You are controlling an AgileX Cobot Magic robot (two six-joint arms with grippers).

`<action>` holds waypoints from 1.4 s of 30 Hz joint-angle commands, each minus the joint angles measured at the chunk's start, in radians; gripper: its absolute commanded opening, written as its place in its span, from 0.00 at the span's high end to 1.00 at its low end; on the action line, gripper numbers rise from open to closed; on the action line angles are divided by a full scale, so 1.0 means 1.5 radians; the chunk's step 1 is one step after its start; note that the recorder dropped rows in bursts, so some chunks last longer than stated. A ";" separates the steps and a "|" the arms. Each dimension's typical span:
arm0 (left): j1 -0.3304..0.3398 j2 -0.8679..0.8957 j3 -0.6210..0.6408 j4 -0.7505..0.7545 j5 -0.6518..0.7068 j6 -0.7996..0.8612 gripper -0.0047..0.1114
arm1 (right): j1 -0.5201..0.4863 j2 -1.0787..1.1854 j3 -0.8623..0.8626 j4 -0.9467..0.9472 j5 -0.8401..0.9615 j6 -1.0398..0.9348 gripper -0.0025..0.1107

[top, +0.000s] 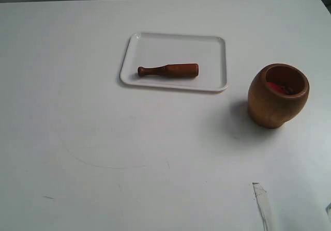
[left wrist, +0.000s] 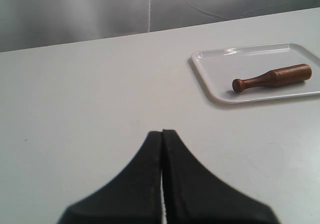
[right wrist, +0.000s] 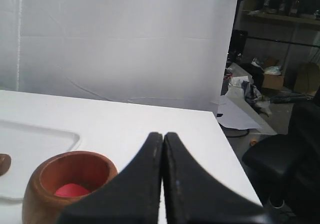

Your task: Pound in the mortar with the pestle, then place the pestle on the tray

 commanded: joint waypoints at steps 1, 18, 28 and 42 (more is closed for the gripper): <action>-0.005 -0.001 0.000 -0.005 -0.002 -0.005 0.96 | -0.004 -0.002 0.002 -0.029 0.016 -0.002 0.98; -0.005 -0.001 0.000 -0.005 -0.002 -0.005 0.96 | -0.004 -0.002 0.002 -0.029 0.019 0.018 0.98; -0.005 -0.001 0.000 -0.005 -0.002 -0.005 0.96 | -0.004 -0.002 0.002 -0.029 0.019 0.020 0.98; -0.005 -0.001 0.000 -0.005 -0.002 -0.005 0.96 | -0.004 -0.002 0.002 -0.029 0.019 0.018 0.98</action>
